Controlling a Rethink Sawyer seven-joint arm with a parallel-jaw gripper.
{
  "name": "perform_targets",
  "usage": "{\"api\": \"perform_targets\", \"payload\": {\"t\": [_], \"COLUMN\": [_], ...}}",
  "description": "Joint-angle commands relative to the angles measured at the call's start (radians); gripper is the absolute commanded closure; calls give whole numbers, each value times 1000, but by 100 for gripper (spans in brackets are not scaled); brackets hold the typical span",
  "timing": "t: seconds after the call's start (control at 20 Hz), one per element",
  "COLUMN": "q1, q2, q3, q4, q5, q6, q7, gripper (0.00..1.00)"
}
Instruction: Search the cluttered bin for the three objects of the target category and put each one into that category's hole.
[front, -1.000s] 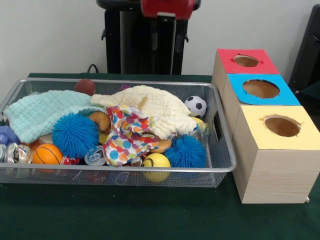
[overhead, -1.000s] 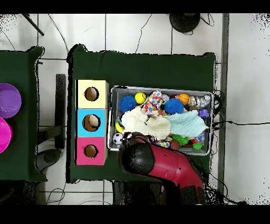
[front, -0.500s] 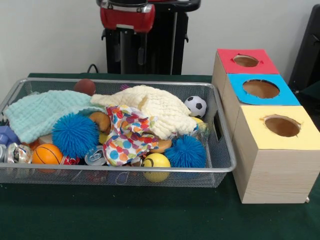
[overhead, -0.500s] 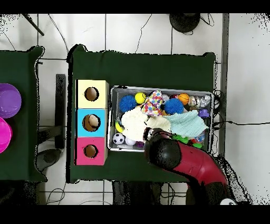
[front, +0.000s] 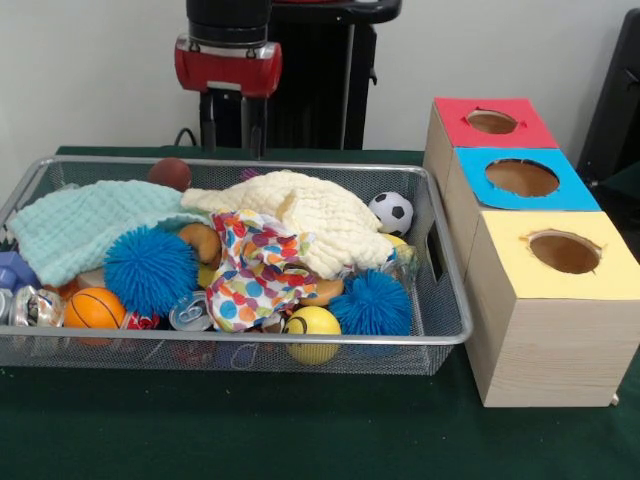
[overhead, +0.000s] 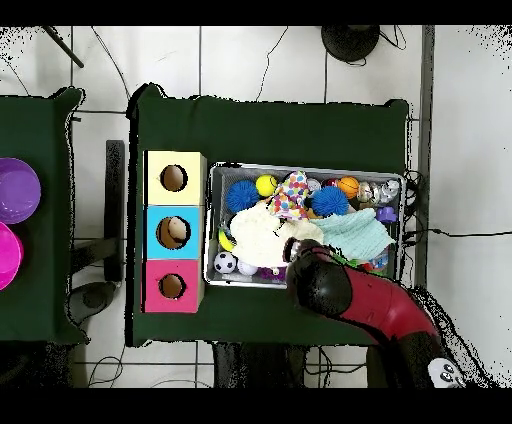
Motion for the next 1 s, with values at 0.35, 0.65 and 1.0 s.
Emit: {"api": "perform_targets", "payload": {"t": [0.35,0.65,1.0], "q1": [-74,-124,-148], "q2": [105,86,101], "q3": [136,152,165], "q4": [-127,-136,-119], "q5": [-110,-170,-219], "q6": [-58,-24,-55], "q7": [-4,-42,-1], "gripper": [0,0,0]}}
